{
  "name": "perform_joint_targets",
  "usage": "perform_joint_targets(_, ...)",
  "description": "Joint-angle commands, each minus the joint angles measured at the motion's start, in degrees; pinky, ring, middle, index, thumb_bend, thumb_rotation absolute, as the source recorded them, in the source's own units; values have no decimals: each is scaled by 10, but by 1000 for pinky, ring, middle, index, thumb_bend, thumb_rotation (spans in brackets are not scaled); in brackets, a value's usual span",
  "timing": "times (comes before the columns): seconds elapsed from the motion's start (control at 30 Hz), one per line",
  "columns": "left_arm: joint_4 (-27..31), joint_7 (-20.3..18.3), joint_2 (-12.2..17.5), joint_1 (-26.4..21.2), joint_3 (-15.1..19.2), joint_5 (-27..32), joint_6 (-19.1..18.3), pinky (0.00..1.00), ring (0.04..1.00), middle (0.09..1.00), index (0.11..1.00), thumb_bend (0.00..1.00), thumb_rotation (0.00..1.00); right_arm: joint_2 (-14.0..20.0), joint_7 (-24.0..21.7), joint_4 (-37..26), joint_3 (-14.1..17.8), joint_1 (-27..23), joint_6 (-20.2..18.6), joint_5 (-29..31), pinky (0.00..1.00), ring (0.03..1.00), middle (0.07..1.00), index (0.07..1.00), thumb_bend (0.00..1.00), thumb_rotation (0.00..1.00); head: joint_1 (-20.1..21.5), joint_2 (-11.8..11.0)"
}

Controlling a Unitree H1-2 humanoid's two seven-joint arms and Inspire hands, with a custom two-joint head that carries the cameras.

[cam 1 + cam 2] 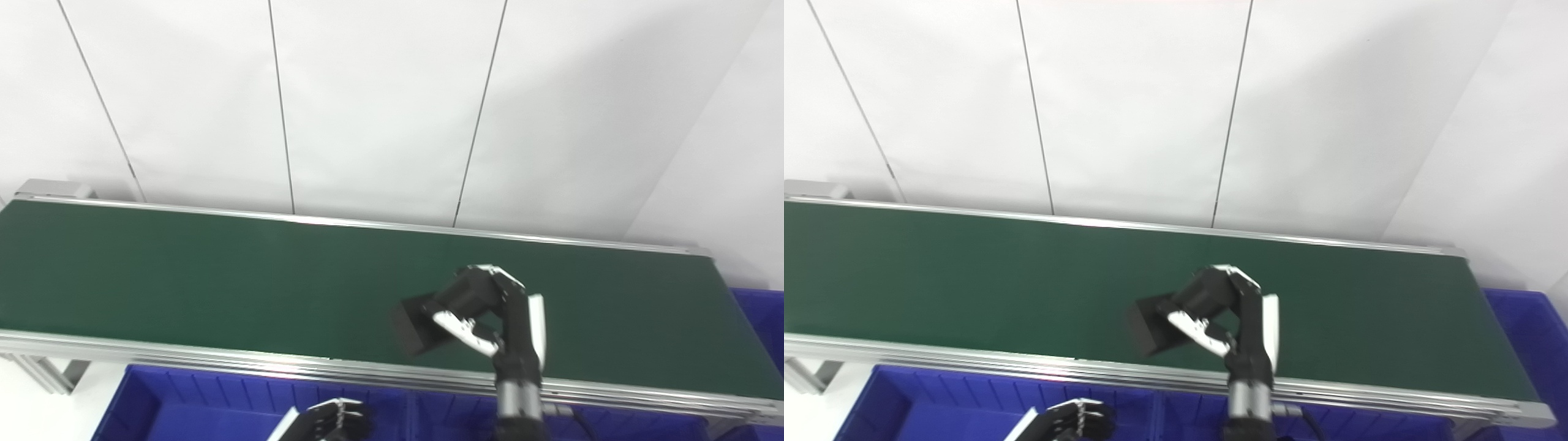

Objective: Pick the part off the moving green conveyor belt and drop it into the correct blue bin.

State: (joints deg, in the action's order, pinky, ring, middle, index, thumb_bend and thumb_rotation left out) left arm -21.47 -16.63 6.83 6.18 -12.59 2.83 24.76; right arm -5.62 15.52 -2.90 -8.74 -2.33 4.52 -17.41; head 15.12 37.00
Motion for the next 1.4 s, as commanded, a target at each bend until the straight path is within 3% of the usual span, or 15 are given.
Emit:
perform_joint_targets(0.0, 19, -23, -9, 1, 15, 13, 22, 674, 655, 655, 676, 653, 804, 6, -11, -40, 3, 15, 1, -4, 360, 471, 628, 482, 467, 0, 3, 7)
perform_joint_targets(0.23, 55, -37, -9, 10, 37, 6, 22, 657, 667, 672, 688, 700, 830, 40, -32, -71, 20, 105, 17, -2, 366, 497, 621, 481, 477, 0, 13, 34)
perform_joint_targets(0.3, 66, -39, -7, 13, 40, 4, 22, 639, 664, 675, 689, 690, 835, 46, -32, -71, 24, 121, 18, -7, 425, 475, 617, 481, 480, 0, 14, 46)
perform_joint_targets(0.47, 87, -39, -3, 17, 46, 2, 22, 631, 660, 676, 686, 683, 843, 75, -23, -46, 32, 141, 19, -54, 436, 470, 618, 482, 481, 0, 16, 71)
perform_joint_targets(0.6, 99, -34, -1, 21, 50, 2, 21, 657, 680, 679, 691, 695, 835, 86, -28, -38, 40, 139, -21, -86, 348, 471, 619, 489, 478, 0, 16, 94)
perform_joint_targets(0.77, 116, -25, 4, 26, 53, -4, 21, 703, 707, 697, 695, 689, 831, 91, -29, -18, 41, 139, -49, -117, 365, 500, 607, 462, 478, 0, 34, 119)
perform_joint_targets(0.93, 144, -23, 10, 33, 49, -1, 10, 730, 731, 711, 703, 622, 804, 90, -32, -12, 38, 134, -93, -149, 328, 465, 572, 482, 486, 0, 37, 133)
perform_joint_targets(1.1, 161, -24, 11, 36, 49, 8, -2, 733, 734, 707, 704, 615, 796, 100, -77, -27, 16, 124, -179, -194, 319, 453, 531, 516, 493, 0, 43, 145)
perform_joint_targets(1.13, 162, -24, 11, 36, 50, 10, -3, 726, 730, 703, 700, 606, 785, 105, -87, -29, 10, 122, -195, -205, 479, 581, 531, 494, 508, 0, 43, 145)
perform_joint_targets(1.17, 163, -22, 10, 36, 50, 10, -4, 723, 728, 702, 699, 603, 781, 110, -101, -31, 3, 120, -210, -213, 533, 625, 530, 486, 513, 0, 43, 146)
perform_joint_targets(1.2, 164, -22, 10, 36, 51, 10, -6, 720, 726, 700, 698, 611, 780, 112, -111, -33, -3, 118, -224, -220, 643, 741, 741, 607, 578, 37, 42, 146)
perform_joint_targets(1.23, 164, -22, 10, 36, 51, 11, -6, 720, 725, 698, 697, 613, 781, 115, -116, -34, -8, 118, -232, -227, 671, 773, 790, 681, 621, 23, 41, 147)
perform_joint_targets(1.3, 160, -25, 9, 35, 50, 18, -1, 721, 725, 696, 698, 608, 770, 124, -108, -34, -25, 118, -231, -257, 854, 922, 910, 830, 714, 53, 38, 145)
perform_joint_targets(1.37, 158, -24, 8, 35, 51, 18, 1, 720, 724, 695, 697, 607, 766, 127, -94, -33, -34, 121, -224, -275, 893, 950, 928, 849, 724, 69, 33, 145)
